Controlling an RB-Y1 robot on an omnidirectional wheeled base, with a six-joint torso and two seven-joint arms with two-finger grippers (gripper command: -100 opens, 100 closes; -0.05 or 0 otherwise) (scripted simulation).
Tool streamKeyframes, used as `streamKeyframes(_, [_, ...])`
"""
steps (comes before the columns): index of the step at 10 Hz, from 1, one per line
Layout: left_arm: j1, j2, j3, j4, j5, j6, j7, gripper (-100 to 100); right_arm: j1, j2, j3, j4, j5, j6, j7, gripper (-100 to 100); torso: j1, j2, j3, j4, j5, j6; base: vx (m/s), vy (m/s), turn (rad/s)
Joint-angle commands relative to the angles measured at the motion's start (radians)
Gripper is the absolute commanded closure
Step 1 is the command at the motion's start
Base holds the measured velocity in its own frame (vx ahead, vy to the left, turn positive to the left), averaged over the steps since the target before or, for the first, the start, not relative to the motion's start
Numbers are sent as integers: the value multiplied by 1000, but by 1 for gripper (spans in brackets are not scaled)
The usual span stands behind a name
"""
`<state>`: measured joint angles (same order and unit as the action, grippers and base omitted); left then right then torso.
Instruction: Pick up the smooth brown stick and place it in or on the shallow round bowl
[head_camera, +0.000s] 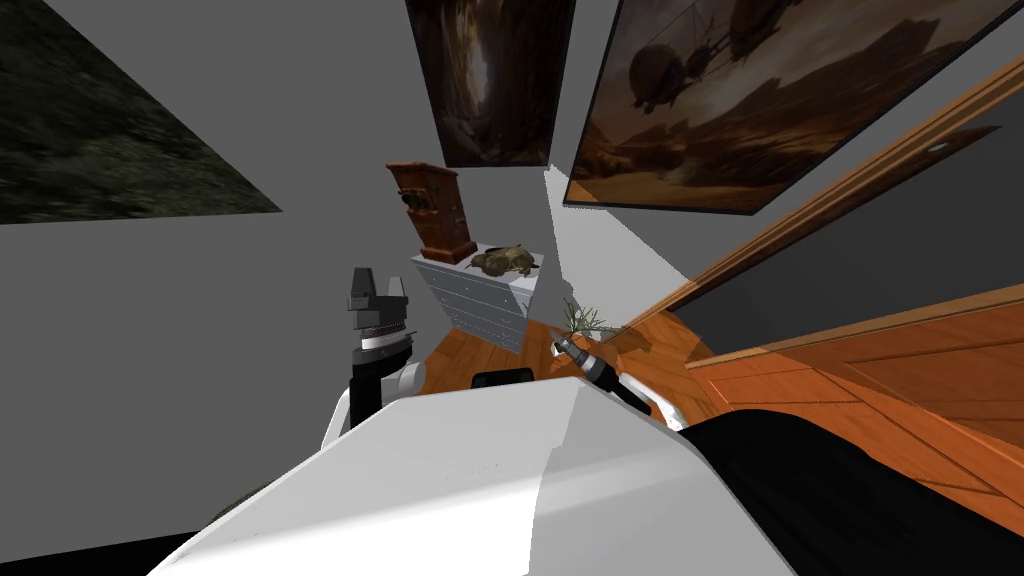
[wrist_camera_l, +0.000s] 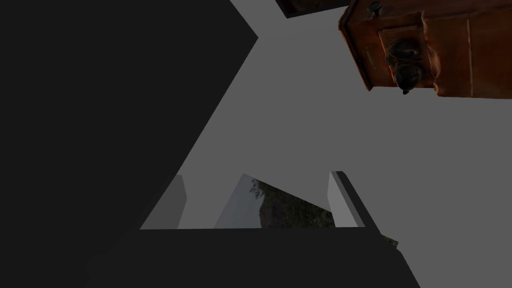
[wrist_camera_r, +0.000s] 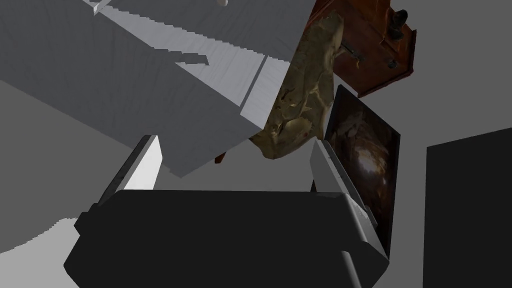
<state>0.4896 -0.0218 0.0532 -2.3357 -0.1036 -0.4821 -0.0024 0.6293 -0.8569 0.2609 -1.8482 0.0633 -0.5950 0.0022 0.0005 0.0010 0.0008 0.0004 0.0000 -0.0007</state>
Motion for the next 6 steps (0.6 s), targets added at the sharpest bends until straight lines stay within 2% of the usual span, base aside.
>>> streamKeyframes(1, [0,0,0,0,0,0,0,0,8,-50,7,16,4,-12,-4,-100,0,0,0,0,0,0,-17,0,72])
streamKeyframes(2, [0,0,0,0,0,0,0,0,8,-63,7,16,4,-12,-4,-100,0,0,0,0,0,0,-7,-3,-11])
streamKeyframes(3, [0,0,0,0,0,0,0,0,18,-102,25,52,12,-33,-12,-100,0,-1,0,0,0,1,-9,0,149])
streamKeyframes(5, [0,0,0,0,0,0,0,0,18,-142,25,52,12,-33,-12,-100,0,-1,-1,0,0,1,-6,-2,33])
streamKeyframes(6, [0,0,0,0,0,0,0,0,27,-180,43,89,20,-55,-21,-100,0,-1,-1,0,0,1,4,5,132])
